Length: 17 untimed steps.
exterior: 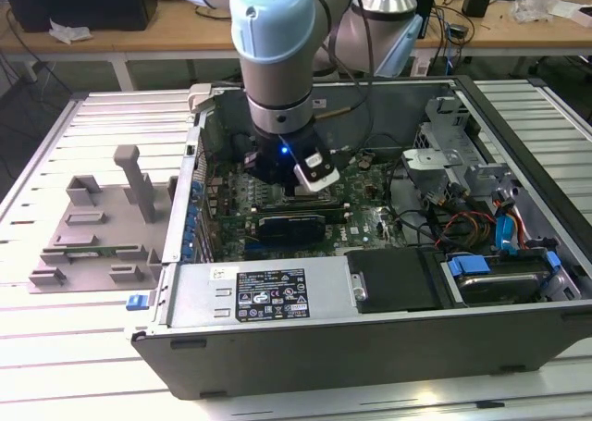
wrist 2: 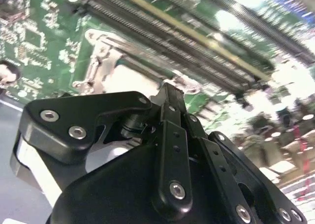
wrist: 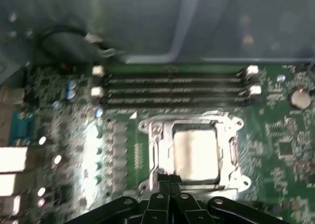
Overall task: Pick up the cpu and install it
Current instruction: 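Install the second cpu locking lever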
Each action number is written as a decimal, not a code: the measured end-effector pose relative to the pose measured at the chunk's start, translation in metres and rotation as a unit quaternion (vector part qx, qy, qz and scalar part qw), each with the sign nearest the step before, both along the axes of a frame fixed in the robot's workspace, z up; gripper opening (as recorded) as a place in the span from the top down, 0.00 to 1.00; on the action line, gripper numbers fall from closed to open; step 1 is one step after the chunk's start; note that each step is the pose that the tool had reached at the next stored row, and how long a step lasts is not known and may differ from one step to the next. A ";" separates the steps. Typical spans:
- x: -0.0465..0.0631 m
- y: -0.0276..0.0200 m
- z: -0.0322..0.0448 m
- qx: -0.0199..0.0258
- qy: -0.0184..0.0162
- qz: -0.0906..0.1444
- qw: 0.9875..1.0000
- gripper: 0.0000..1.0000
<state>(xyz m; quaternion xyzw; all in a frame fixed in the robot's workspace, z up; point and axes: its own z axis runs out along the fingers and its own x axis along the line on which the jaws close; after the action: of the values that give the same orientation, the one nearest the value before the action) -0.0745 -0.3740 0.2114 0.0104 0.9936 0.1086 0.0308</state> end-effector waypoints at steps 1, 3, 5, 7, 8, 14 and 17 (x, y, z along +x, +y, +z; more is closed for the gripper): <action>0.003 0.0031 0.0000 0.000 0.000 0.000 1.000 0.89; 0.008 0.0081 0.0000 -0.001 0.000 0.000 1.000 0.89; 0.015 0.0138 0.0000 -0.003 0.000 0.000 1.000 0.89; 0.027 0.0182 0.0000 -0.016 0.000 0.000 1.000 0.89; 0.029 0.0186 0.0000 -0.019 0.000 0.000 1.000 0.89; 0.029 0.0191 0.0132 -0.019 0.000 0.000 1.000 0.89; 0.029 0.0191 0.0133 -0.020 0.000 0.000 1.000 0.89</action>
<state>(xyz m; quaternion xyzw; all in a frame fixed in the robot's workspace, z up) -0.0455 -0.3549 0.2247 0.0097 0.9955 0.0890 0.0308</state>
